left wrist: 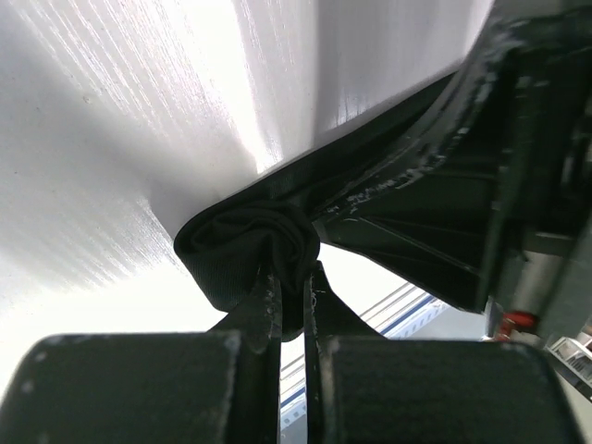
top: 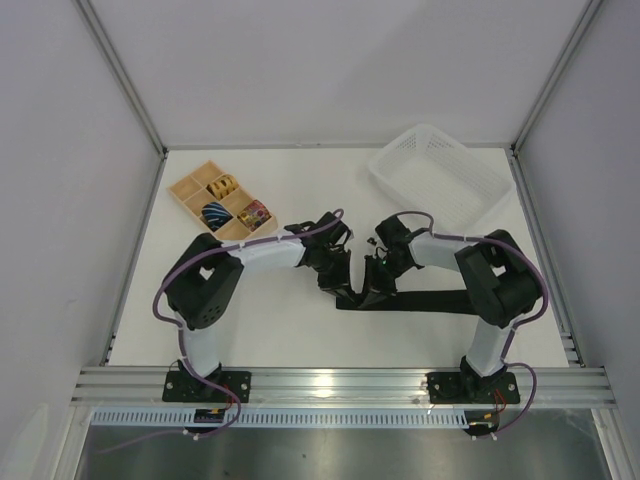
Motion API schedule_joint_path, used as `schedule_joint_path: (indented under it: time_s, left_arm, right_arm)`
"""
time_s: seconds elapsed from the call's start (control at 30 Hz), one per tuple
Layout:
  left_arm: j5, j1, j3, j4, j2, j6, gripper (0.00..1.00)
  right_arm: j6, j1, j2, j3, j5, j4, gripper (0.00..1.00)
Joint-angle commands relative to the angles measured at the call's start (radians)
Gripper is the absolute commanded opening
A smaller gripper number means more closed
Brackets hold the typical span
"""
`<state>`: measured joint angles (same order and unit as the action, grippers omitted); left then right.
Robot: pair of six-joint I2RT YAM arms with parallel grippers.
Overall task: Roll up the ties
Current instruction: Roll the tie
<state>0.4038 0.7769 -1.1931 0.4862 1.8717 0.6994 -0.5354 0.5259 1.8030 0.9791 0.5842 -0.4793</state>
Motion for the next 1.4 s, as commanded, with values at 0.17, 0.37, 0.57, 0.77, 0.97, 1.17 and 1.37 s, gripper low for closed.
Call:
schedule_joint_path:
  time_s: [0.17,0.37,0.57,0.77,0.97,1.17,1.37]
  left_arm:
    - [-0.011,0.015,-0.062,0.025,0.041,-0.009,0.00]
    - [0.029,0.024,-0.074,-0.003,0.089,0.003,0.05]
    - [0.038,0.024,-0.057,-0.035,0.112,0.012,0.10]
    - [0.038,0.024,-0.034,-0.051,0.121,0.009,0.11]
    - [0.027,0.024,-0.031,-0.043,0.119,0.002,0.11]
    - [0.017,0.024,-0.023,-0.034,0.110,-0.006,0.10]
    - [0.007,0.024,-0.031,-0.028,0.104,-0.012,0.10]
  right_arm:
    - [0.028,0.000,0.045,-0.026,-0.037,0.054,0.00]
    - [0.020,0.005,0.041,-0.019,-0.026,0.054,0.00]
    - [0.020,-0.007,-0.019,0.001,-0.052,-0.019,0.00]
    - [0.028,-0.043,-0.143,-0.002,-0.086,-0.128,0.00]
    - [0.066,-0.084,-0.163,-0.023,-0.142,-0.170,0.00]
    - [0.058,-0.098,-0.151,-0.065,-0.202,-0.130,0.00]
    - [0.034,-0.080,-0.082,-0.112,-0.225,-0.033,0.00]
